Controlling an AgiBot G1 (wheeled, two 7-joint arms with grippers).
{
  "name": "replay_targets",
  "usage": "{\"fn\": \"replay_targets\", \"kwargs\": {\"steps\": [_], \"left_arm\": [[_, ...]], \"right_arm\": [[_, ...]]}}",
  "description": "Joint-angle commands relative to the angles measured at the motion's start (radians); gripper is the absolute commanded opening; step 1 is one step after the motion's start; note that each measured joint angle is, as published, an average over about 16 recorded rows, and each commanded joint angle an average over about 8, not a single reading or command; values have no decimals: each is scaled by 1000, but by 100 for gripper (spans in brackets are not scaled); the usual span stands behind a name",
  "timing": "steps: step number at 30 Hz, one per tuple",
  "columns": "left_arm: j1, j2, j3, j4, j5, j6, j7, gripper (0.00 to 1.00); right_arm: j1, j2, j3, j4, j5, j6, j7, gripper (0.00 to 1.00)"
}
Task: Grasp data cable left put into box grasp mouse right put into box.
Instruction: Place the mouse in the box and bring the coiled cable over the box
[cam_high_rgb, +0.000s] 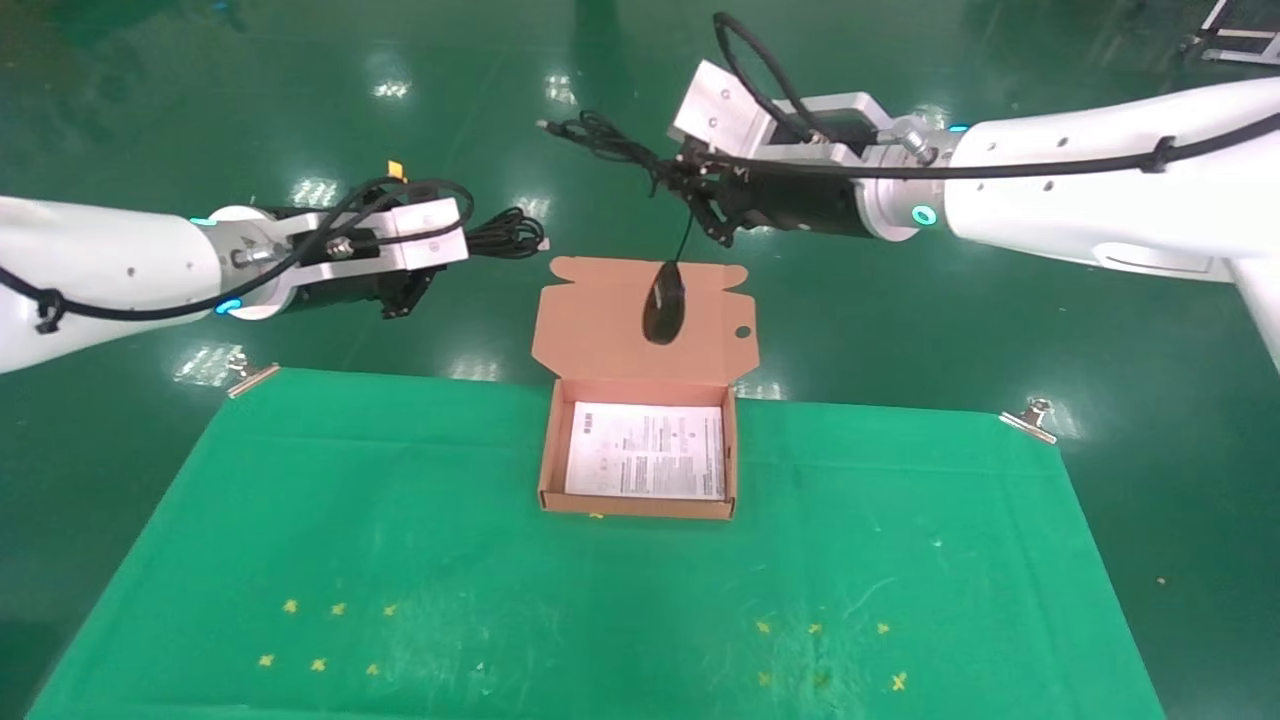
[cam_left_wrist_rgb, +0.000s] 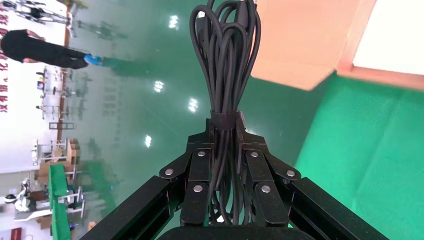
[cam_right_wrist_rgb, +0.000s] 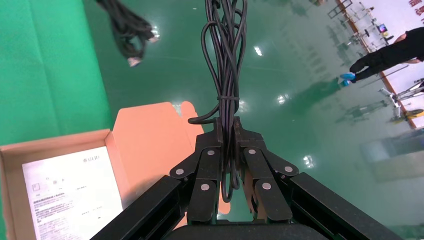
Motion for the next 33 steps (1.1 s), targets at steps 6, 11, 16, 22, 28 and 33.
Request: {"fn": "replay_targets", "kwargs": {"steps": [6, 11, 16, 22, 28, 33], "left_arm": [[26, -29, 4, -18, 22, 8, -13, 0], [49, -59, 5, -36, 52, 28, -47, 0], [67, -86, 6, -55, 94, 54, -90, 0], [76, -103, 6, -78, 128, 78, -127, 0], [81, -106, 6, -95, 140, 85, -144, 0], [82, -106, 6, -101, 145, 88, -150, 0]], "right_arm": [[-13, -29, -7, -32, 1, 10, -27, 0], [-28, -54, -18, -79, 1, 7, -49, 0], [-41, -92, -29, -132, 6, 3, -76, 0], [-58, -138, -46, -193, 23, 8, -110, 0], [-74, -156, -85, -220, 64, 25, -139, 0], [-87, -162, -137, -225, 109, 48, -151, 0]]}}
